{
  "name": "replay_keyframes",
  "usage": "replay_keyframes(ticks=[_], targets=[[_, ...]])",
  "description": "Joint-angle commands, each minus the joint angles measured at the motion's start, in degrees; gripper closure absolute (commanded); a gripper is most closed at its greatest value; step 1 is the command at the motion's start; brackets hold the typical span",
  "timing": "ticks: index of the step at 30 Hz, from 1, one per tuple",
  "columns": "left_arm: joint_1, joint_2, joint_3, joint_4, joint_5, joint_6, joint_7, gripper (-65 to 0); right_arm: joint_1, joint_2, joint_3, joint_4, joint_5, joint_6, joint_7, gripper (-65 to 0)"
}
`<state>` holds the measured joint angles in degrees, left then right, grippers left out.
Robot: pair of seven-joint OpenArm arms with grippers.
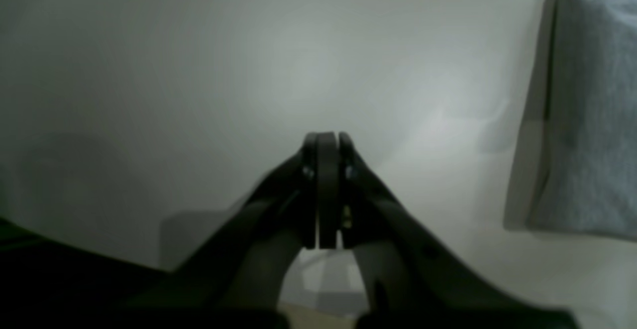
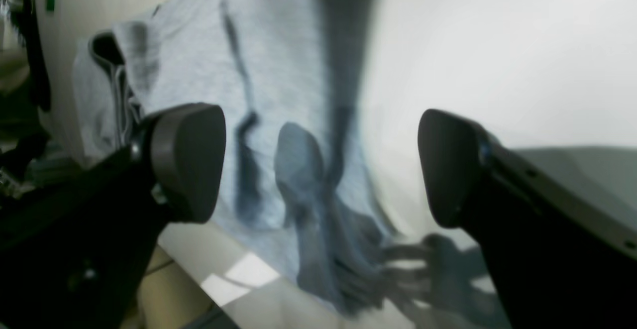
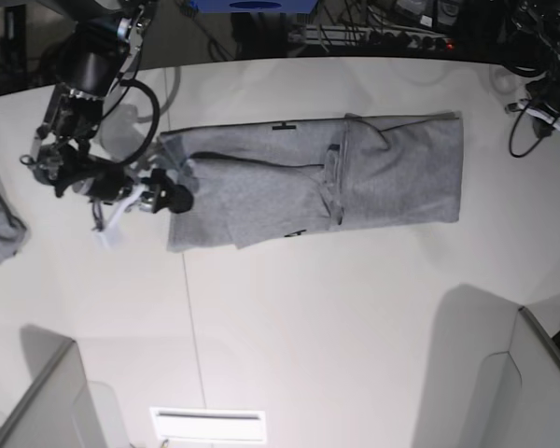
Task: Fold the T-shirt properly
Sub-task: 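Release the left gripper and grasp the other strip end with the right gripper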
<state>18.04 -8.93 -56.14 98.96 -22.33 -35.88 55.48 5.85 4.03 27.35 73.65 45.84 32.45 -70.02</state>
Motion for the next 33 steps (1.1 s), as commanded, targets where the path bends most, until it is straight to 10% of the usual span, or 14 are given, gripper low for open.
replay_keyframes(ticks=[1, 25, 33], targets=[[-0.06, -0.87, 0.71, 0.25, -0.4, 0.05, -0.93, 0.0, -0.7, 0.23, -1.29, 0.51, -1.14, -0.05, 0.26, -55.7], [-2.09, -1.05, 1.77, -5.29, -0.31, 0.14, -1.11, 0.0, -4.22, -1.44, -16.15, -1.6, -3.16, -7.0, 7.91, -44.3], [-3.41, -1.84, 6.78, -9.07, 7.6, -0.12, -7.09, 0.0, -2.73, -1.35, -16.15, -1.95, -3.16, -7.26, 7.91, -9.2]])
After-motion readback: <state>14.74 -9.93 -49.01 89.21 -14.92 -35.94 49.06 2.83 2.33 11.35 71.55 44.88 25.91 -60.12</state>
